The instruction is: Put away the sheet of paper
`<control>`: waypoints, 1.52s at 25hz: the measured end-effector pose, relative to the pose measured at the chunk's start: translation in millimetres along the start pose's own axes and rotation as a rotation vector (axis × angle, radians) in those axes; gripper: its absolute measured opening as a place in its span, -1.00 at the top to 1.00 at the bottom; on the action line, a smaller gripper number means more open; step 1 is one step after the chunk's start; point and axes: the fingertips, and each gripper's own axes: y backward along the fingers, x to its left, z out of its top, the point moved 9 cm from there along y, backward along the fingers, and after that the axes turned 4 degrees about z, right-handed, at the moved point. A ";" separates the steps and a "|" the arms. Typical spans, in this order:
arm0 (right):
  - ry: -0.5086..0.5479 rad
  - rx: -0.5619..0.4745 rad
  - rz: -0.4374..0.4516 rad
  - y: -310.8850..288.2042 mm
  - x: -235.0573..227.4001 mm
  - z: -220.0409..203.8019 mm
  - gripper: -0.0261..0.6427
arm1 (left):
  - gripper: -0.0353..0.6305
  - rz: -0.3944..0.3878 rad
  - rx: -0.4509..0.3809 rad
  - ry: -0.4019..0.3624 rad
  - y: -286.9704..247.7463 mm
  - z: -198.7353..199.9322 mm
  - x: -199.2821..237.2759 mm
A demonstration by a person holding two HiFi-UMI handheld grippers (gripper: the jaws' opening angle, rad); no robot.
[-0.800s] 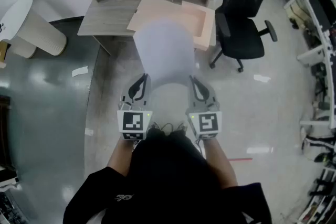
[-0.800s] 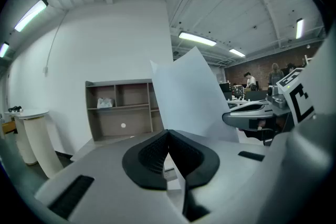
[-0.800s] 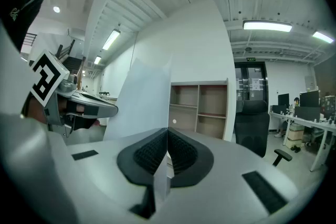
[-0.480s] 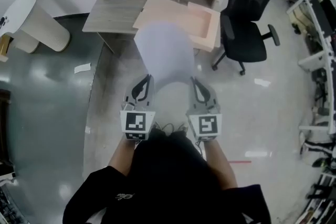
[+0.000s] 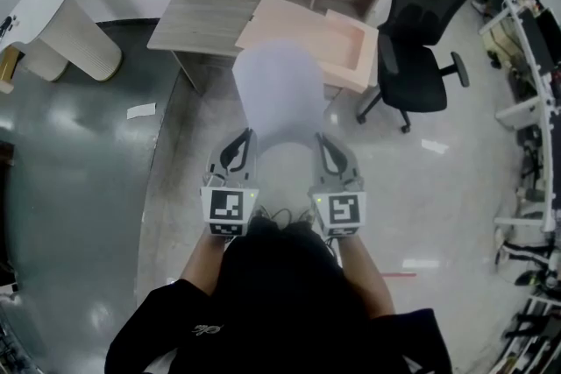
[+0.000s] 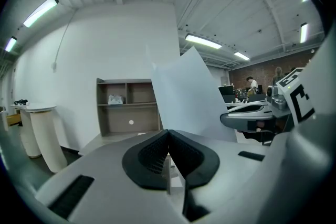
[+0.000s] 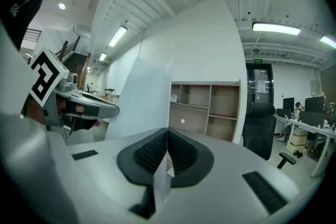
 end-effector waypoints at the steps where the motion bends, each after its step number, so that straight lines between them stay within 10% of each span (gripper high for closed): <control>1: 0.004 -0.002 0.003 -2.2 5.1 1.1 0.87 | 0.76 0.001 0.002 -0.003 2.1 -1.4 4.2; 23: 0.003 0.023 0.118 -55.9 55.8 -6.7 0.87 | 0.76 0.085 0.071 0.045 19.5 -34.1 62.1; 38: -0.064 0.033 0.132 -122.2 -8.9 -20.5 0.87 | 0.76 0.078 0.148 0.004 -77.9 -23.0 68.6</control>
